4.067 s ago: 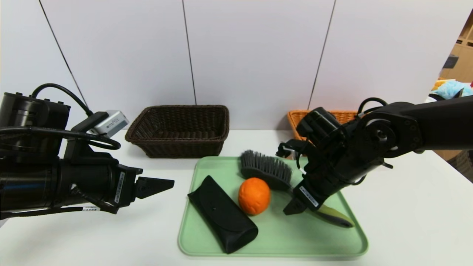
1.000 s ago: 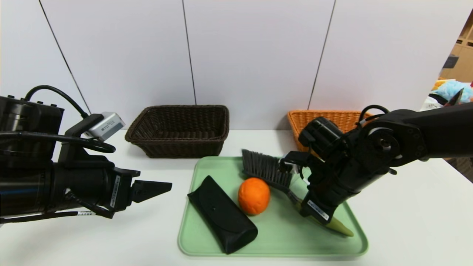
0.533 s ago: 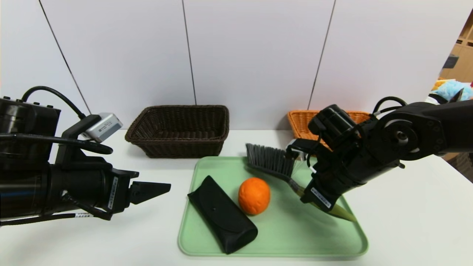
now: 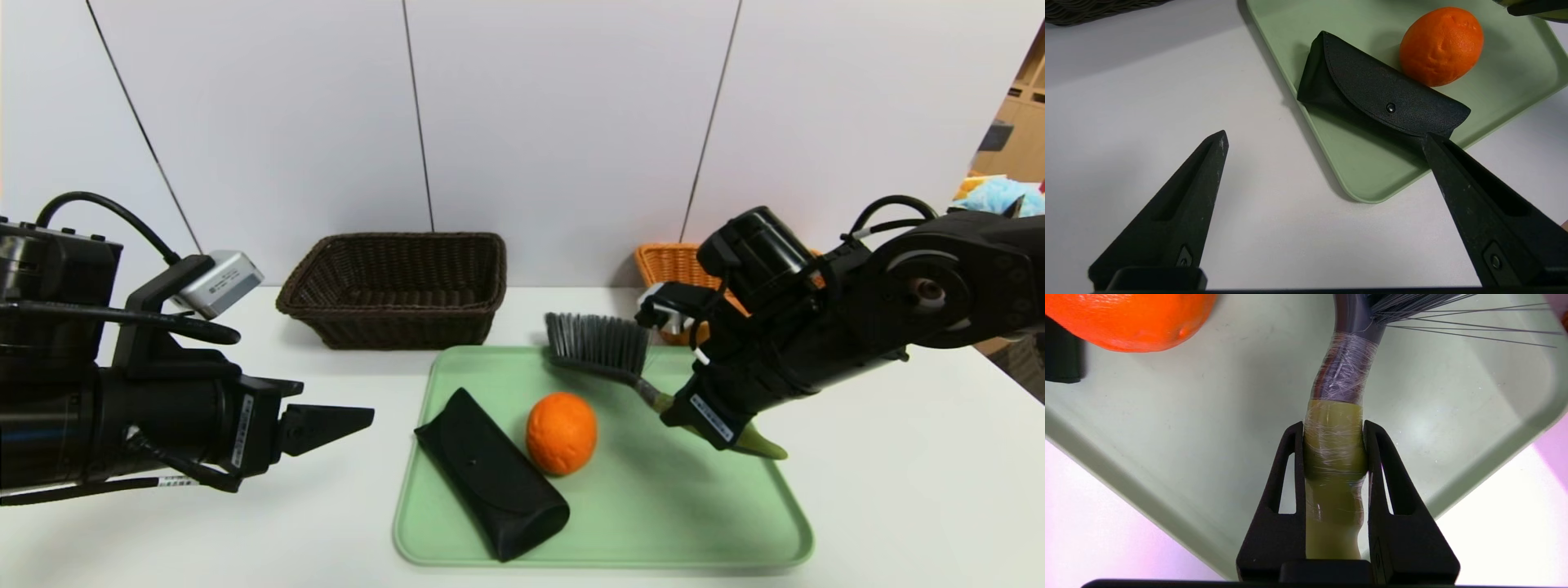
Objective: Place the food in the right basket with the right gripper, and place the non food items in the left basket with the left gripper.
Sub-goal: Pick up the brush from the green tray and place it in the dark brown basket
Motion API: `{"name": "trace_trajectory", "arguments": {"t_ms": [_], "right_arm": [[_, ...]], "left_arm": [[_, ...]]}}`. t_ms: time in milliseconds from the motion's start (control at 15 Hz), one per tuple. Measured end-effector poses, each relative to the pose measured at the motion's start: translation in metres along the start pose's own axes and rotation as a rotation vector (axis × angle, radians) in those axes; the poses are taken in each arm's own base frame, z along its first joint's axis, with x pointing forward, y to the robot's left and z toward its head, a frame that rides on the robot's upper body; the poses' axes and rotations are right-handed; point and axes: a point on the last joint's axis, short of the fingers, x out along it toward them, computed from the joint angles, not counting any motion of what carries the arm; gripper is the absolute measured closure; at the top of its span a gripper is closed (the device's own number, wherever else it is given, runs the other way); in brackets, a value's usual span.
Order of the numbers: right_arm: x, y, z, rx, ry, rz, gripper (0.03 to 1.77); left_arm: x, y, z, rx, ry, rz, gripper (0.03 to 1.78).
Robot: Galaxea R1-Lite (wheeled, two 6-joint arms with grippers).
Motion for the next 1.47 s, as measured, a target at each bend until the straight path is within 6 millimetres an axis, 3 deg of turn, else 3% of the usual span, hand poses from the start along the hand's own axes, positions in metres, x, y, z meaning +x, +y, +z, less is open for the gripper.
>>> {"name": "trace_trajectory", "arguments": {"t_ms": [600,667,733,1467], "right_arm": [[-0.022,0.000,0.008,0.037,-0.147,0.001,1.39],[-0.024,-0.001,0.010,0.044,-0.175,-0.003,1.50],[-0.026,-0.001,0.011,0.047,-0.190,-0.007,1.75],[-0.035,-0.005,0.015,0.078,-0.283,-0.037,1.75]], "left_arm": [[-0.005,-0.002,0.000,0.005,-0.017,-0.003,0.12],[-0.006,-0.002,0.000,0.005,-0.019,-0.003,0.12],[-0.006,-0.002,0.000,0.005,-0.018,-0.003,0.12],[-0.009,-0.003,0.000,0.006,-0.027,-0.004,0.12]]}}
